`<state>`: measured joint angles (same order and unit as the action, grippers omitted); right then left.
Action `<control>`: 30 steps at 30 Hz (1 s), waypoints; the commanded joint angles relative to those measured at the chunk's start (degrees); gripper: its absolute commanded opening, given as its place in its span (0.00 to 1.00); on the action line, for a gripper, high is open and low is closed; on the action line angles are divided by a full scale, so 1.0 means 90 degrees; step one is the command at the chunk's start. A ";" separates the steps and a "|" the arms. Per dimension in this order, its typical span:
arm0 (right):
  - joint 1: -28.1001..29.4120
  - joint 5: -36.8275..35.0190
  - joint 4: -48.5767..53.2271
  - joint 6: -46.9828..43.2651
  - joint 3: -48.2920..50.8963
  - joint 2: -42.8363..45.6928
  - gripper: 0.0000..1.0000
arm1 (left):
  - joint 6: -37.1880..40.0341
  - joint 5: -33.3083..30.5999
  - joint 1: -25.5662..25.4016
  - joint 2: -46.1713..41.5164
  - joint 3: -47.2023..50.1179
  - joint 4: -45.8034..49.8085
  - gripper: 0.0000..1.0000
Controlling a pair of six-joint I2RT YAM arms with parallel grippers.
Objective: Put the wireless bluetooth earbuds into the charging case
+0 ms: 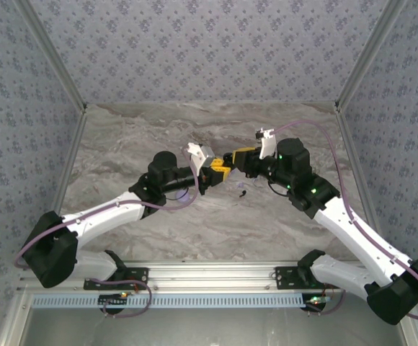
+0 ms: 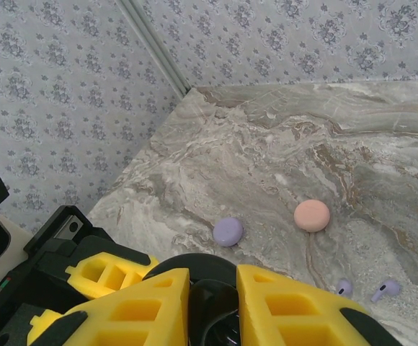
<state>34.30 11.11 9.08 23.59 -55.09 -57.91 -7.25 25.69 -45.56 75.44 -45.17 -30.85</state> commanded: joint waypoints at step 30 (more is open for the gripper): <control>-0.0007 0.0188 0.0006 0.0133 0.0125 0.0081 0.31 | -0.0587 -0.0153 -0.0052 0.0202 -0.0169 -0.0947 0.00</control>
<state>34.41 11.35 8.12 23.97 -53.76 -57.91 -12.12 25.02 -45.78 77.10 -45.17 -36.32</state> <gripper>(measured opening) 0.295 0.159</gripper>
